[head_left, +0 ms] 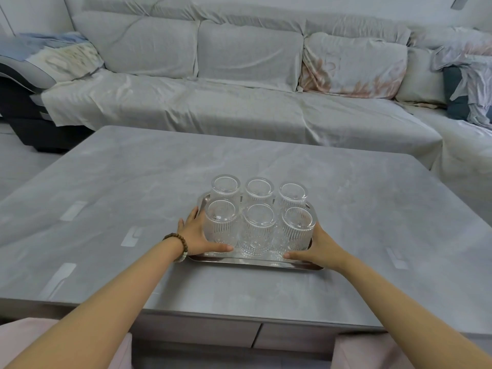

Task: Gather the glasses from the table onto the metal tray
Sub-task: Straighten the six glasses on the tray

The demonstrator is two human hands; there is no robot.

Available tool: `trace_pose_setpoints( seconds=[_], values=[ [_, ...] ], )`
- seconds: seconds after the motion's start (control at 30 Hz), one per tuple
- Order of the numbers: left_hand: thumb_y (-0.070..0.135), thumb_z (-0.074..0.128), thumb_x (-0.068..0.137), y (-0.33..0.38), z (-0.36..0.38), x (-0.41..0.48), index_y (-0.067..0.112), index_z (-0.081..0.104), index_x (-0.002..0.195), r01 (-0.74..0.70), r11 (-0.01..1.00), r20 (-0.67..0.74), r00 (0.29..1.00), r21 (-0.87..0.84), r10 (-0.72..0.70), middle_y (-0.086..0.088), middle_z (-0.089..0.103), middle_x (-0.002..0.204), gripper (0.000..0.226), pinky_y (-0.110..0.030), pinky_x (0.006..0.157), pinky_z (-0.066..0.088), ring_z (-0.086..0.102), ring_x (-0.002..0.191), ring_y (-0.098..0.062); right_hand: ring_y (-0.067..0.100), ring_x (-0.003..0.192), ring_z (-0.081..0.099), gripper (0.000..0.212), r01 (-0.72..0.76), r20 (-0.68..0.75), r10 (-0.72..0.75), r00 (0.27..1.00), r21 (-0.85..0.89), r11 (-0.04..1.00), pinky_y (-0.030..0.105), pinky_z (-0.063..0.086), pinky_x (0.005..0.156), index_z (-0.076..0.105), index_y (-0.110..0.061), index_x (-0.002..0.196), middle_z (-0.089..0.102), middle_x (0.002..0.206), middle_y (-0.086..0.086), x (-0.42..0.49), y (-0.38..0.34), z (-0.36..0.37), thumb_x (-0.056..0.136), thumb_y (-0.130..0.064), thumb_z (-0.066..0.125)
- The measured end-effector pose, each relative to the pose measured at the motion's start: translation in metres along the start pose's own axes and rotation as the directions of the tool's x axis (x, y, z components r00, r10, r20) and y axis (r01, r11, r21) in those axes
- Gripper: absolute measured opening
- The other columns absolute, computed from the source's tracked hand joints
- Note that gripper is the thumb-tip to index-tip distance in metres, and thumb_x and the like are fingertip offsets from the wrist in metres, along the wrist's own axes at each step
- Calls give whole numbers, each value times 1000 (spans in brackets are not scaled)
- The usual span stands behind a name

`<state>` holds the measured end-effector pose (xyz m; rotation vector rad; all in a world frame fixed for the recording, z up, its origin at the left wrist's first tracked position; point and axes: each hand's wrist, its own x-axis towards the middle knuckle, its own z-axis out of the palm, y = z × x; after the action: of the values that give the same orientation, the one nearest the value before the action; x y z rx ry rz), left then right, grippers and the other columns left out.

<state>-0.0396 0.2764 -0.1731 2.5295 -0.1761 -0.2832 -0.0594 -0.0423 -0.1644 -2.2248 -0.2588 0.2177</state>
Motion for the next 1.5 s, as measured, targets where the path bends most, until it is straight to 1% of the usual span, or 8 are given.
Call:
trace_pose_setpoints(
  seconds=[0.27,0.43,0.6,0.7,0.77,0.87,1.0,1.5],
  values=[
    [80,68,35,1,-4,-1,34,1,146,5,999,15,1000,-37,-4,6,6,158,138,-54,115,3,1,145,-18,11,140,30,128,15,-44,-14,999,27,1000,23,26,110,3,-41,144,21,155,-9,0,-7,3,50,-43,90],
    [78,69,36,3,-5,-2,33,4,146,-6,999,7,1000,-34,6,10,5,157,136,-54,115,4,2,145,-18,10,139,29,124,40,-82,-37,996,34,999,7,23,101,-3,-56,132,16,156,-8,-2,-9,5,52,-36,91],
    [74,73,37,6,-6,-6,31,2,146,-13,999,-33,999,-51,11,4,11,157,137,-53,116,4,8,145,-19,13,143,24,131,31,-84,-26,996,67,997,18,23,110,-4,-35,146,13,157,-5,-4,-11,6,55,-31,91],
    [72,76,36,14,-15,-13,34,-5,146,-79,970,-122,991,-230,52,7,14,156,142,-40,116,12,16,140,-8,7,144,14,138,5,-132,3,991,59,998,24,18,114,-13,-31,148,4,160,-5,-8,-17,4,55,-36,89],
    [73,75,40,24,-25,-17,42,-6,143,-184,942,-202,971,-282,129,13,13,154,135,-28,109,19,17,133,0,4,142,15,131,97,-205,-102,973,-30,995,23,18,111,-9,-41,145,6,157,-9,-11,-27,-2,53,-50,85],
    [83,58,50,46,-39,-18,55,-3,138,-309,949,-194,929,62,315,17,1,156,111,-43,116,13,-1,145,-14,13,148,6,111,260,-135,-332,934,-383,887,32,16,117,2,-50,142,3,157,-12,-11,-44,-15,58,-66,72],
    [89,37,56,70,-38,-11,53,-4,139,-315,817,24,937,483,347,12,-4,158,99,-59,114,2,-13,145,-25,22,150,-2,95,309,103,-329,939,-675,670,37,7,119,4,-49,141,-2,161,-7,-3,-54,-21,72,-56,70],
    [81,26,71,70,-29,1,50,-5,141,-293,782,64,949,551,310,11,3,158,83,-54,116,9,-3,146,-23,24,150,0,91,273,130,-252,959,-671,690,36,6,119,7,-46,143,5,163,0,-3,-57,-19,78,-46,70]
  ],
)
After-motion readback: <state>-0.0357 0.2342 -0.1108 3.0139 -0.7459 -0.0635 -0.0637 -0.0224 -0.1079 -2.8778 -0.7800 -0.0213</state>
